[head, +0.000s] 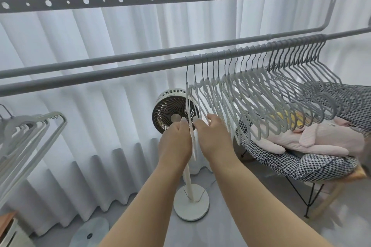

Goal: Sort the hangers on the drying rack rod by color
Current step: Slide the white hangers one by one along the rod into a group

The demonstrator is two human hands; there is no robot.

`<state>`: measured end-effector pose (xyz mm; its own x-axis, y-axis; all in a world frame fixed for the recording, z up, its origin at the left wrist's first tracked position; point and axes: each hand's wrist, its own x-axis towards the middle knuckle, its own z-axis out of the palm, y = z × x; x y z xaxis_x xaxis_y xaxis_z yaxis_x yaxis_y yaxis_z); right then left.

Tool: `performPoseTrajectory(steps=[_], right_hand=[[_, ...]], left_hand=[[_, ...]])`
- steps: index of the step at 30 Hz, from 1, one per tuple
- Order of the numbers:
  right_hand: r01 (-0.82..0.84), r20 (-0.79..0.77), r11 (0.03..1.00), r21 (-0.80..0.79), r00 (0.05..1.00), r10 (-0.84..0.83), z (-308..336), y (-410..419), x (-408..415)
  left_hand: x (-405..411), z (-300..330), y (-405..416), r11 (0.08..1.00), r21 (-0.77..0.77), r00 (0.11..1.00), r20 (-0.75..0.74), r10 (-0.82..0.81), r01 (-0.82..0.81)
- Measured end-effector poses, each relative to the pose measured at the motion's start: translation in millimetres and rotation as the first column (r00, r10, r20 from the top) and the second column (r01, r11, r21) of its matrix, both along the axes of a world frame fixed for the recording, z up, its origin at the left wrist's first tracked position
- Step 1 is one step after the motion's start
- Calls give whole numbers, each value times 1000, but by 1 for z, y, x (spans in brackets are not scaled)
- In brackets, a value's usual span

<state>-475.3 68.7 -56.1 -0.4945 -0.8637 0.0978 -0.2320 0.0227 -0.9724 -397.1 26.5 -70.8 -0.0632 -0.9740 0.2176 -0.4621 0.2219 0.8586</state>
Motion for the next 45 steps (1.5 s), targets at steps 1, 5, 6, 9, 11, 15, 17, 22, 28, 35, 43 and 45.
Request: performPoseTrajectory(steps=[1,5,6,9,11,15,17,22,28,35,43,45], right_hand=[[14,-51,1000,-19,999,-15,1,2,5],[53,-165,984,-169,983,-81,11,13,29],[44,-149,977,-210,986,-76,13,14,36],[-4,-111,968,-249,994,-24,16,12,64],[-37,-91,969,-245,996,16,16,8,84],[-124,-82,965,-229,991,108,15,0,131],[-176,-80,958,-225,984,161,15,-2,156],[-328,-29,928,-175,944,328,14,-8,220],[-482,41,875,-46,874,484,5,-28,290],[-578,189,807,126,812,552,-14,-58,351],[-650,276,753,102,746,606,-6,-57,364],[-629,249,769,115,767,591,-5,-59,364]], left_hand=[[4,-1,-1,1000,-16,1000,17,8,-8],[27,1,2,996,-7,996,14,86,-86],[34,3,4,993,7,993,29,115,-115],[60,7,11,984,-7,982,66,179,-179],[81,8,13,974,-16,970,85,226,-225],[130,11,14,948,-19,945,74,317,-317],[157,12,16,932,-25,930,61,363,-362],[224,13,21,889,-46,887,60,458,-456],[291,14,33,855,4,853,81,516,-518],[327,8,44,859,100,865,54,499,-502],[343,-2,39,883,106,884,-50,464,-458],[343,-1,41,885,98,884,-66,463,-456]])
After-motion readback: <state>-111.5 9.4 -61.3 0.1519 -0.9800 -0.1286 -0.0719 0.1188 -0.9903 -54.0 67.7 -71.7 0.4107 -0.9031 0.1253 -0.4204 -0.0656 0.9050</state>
